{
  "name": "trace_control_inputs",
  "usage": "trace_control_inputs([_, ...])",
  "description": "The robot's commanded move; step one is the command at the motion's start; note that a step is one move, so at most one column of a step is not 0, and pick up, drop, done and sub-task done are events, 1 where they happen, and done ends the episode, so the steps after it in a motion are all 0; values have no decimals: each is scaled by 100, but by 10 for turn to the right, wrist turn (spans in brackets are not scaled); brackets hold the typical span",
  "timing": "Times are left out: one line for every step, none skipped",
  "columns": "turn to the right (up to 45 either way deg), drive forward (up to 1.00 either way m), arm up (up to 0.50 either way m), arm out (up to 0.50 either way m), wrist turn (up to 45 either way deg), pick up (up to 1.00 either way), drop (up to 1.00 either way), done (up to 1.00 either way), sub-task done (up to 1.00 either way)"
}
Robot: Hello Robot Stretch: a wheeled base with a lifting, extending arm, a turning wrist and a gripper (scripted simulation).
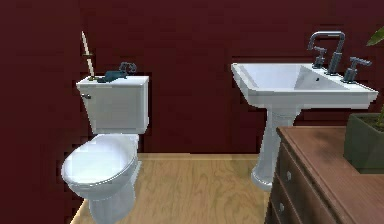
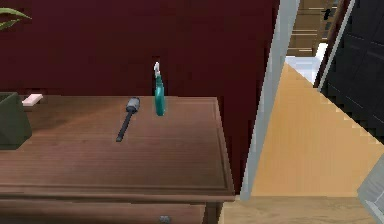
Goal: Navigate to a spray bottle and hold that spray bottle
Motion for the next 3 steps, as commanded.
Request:
trace_control_inputs([0,0,50,0,0,0,0,0,0])
trace_control_inputs([0,0,38,0,0,0,0,0,0])
trace_control_inputs([0,0,0,50,0,0,0,0,0])
